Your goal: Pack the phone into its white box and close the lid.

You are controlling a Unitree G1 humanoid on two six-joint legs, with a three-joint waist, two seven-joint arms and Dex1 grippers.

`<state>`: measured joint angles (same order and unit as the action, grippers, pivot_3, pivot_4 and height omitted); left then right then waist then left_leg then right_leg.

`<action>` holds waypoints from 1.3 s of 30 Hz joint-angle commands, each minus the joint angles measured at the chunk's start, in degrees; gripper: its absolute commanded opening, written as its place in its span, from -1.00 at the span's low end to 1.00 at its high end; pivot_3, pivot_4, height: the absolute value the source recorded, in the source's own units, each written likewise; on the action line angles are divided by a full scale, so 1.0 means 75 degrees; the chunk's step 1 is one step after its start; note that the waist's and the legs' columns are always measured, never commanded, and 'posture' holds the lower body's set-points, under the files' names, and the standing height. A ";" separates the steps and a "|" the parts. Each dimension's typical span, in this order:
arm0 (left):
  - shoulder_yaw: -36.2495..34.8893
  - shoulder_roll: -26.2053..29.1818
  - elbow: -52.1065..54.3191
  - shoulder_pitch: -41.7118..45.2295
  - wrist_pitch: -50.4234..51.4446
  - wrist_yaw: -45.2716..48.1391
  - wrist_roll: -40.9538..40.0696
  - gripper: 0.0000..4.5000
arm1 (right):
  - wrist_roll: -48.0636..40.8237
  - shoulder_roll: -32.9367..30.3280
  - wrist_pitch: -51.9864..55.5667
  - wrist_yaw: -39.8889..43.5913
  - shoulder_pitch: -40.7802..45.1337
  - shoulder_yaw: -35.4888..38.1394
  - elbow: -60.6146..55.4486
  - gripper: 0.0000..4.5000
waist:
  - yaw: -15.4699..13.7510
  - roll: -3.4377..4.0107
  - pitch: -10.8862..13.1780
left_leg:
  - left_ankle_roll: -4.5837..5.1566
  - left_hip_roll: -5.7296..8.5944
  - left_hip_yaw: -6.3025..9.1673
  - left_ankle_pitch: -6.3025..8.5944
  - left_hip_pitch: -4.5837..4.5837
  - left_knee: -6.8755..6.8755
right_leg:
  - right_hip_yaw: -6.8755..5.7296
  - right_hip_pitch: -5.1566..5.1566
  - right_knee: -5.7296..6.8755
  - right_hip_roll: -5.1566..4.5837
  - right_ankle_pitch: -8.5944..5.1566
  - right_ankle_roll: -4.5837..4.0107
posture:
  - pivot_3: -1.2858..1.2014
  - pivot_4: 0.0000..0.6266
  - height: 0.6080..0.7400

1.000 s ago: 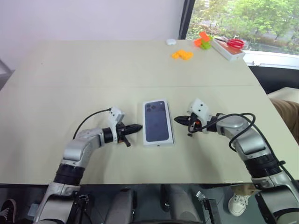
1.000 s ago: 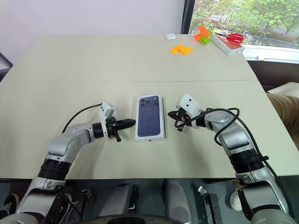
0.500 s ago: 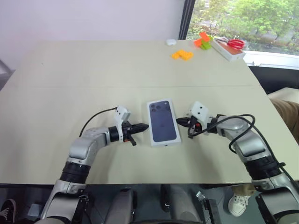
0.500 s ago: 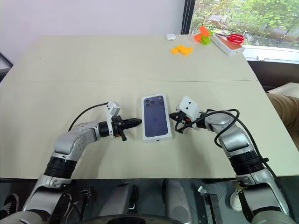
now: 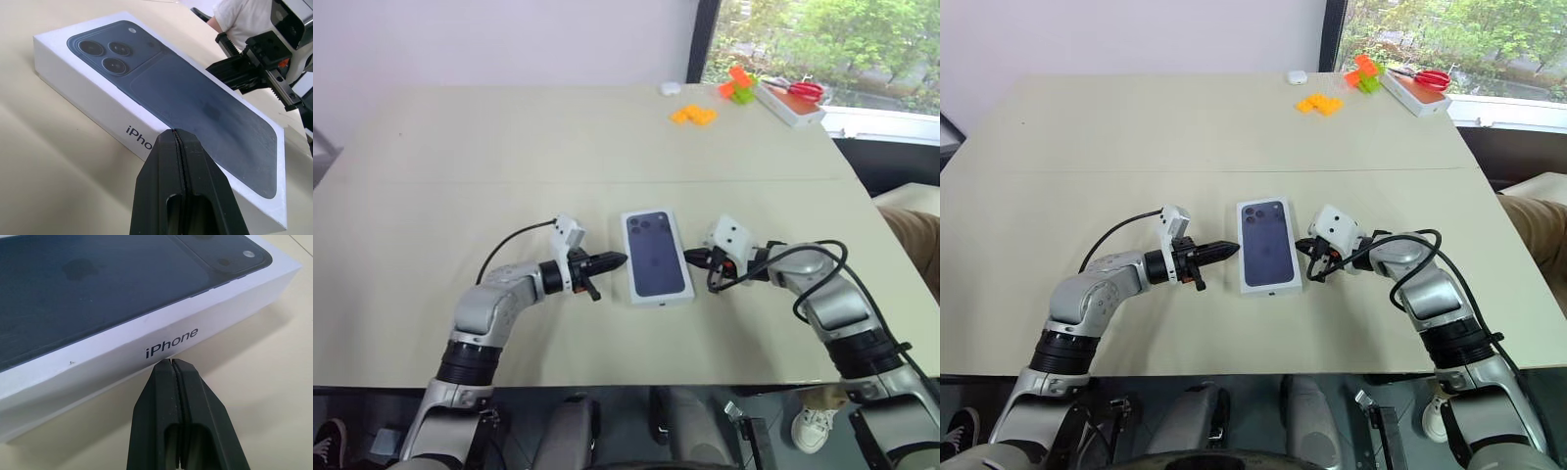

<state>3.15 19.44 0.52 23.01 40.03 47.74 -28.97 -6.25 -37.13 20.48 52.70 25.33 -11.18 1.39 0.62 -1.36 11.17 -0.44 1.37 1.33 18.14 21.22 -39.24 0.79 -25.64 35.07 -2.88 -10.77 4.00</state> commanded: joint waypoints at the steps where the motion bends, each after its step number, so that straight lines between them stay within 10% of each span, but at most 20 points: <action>1: -0.0054 -0.0029 0.0146 0.0068 -0.0087 0.0007 -0.0091 -1.00 | 0.0212 -0.0122 -0.0272 -0.0028 0.0002 0.0040 -0.0071 -0.98 | 0.0001 0.0000 0.0000 | 0.0000 0.0000 0.0000 0.0000 0.0000 0.0000 | 0.0000 0.0000 0.0000 0.0000 0.0000 0.0000 | 0.03 -0.52 1.00; 11: -0.0655 -0.0172 0.0199 0.0975 0.0131 -0.0404 -0.0551 -1.00 | -0.1121 -0.0154 0.0383 0.0328 0.0336 0.1335 -0.0290 -0.98 | -0.0007 -0.0001 0.0001 | -0.0004 0.0000 0.0004 -0.0002 -0.0002 -0.0003 | -0.0002 0.0006 0.0001 0.0001 0.0000 0.0000 | 0.03 -0.52 1.00; 29: 0.0455 -0.0790 -0.1759 0.1171 -0.1494 -0.0619 0.1211 -1.00 | 0.0434 0.0534 -0.0829 -0.0210 0.0231 -0.0010 0.0724 -0.98 | 0.0015 -0.0003 -0.0003 | -0.0005 -0.0008 -0.0001 -0.0002 -0.0115 0.0003 | 0.0002 0.0106 -0.0001 0.0013 -0.0001 0.0000 | 0.03 -0.52 1.00; 39: -0.0321 -0.0059 0.0731 0.0605 0.0337 0.0081 -0.0639 -1.00 | -0.1963 0.0086 0.1236 0.0619 -0.0725 0.1386 -0.1800 -0.98 | 0.0017 0.0000 0.0001 | -0.0004 -0.0015 0.0005 -0.0002 -0.0100 0.0004 | 0.0002 0.0094 -0.0004 0.0016 -0.0002 0.0002 | 0.03 -0.52 1.00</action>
<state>2.36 18.18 1.93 28.04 40.73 47.22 -30.90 -17.27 -35.34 27.49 56.35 20.28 -3.65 -7.54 0.74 -1.36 11.18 -0.47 1.26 1.38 18.14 20.46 -39.19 0.80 -24.93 35.05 -2.78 -10.79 4.01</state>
